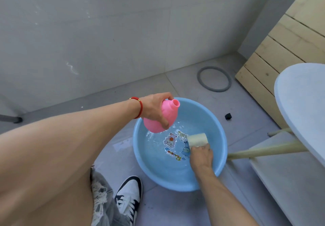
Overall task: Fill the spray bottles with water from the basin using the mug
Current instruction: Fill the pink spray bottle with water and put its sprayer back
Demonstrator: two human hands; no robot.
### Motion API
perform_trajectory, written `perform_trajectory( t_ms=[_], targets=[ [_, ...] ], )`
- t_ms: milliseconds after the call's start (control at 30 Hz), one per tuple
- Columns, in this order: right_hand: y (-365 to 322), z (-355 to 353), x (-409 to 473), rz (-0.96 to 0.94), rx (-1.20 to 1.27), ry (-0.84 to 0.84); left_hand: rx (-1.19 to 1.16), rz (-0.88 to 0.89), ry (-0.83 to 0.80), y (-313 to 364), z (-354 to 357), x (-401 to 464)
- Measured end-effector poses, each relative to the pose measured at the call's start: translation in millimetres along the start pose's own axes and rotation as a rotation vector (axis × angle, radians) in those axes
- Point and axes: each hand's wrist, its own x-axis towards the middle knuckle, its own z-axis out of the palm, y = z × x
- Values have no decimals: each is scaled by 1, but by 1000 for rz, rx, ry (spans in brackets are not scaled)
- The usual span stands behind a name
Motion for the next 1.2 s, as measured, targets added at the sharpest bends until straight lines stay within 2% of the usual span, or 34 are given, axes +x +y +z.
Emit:
perform_trajectory(
  t_ms=[100, 333, 467, 700, 900, 1200],
  targets=[
    [-15, 0, -1, 3, 264, -59, -25, -23, -13, -2, -1, 0],
    [-15, -30, -2, 245, 1241, -202, -65, -57, -46, -1, -5, 0],
    [8, -70, -17, 173, 1540, -207, -126, -62, -62, -1, -10, -3],
    [62, -178, -41, -17, 1498, 53, -140, -33, -66, 0, -16, -10],
    [96, -265, -71, -140, 1261, 195, -136, 8, -70, 8, -18, -16],
    [85, -272, -99, -176, 1035, 340, -182, 64, -88, 17, -9, -14]
  ],
)
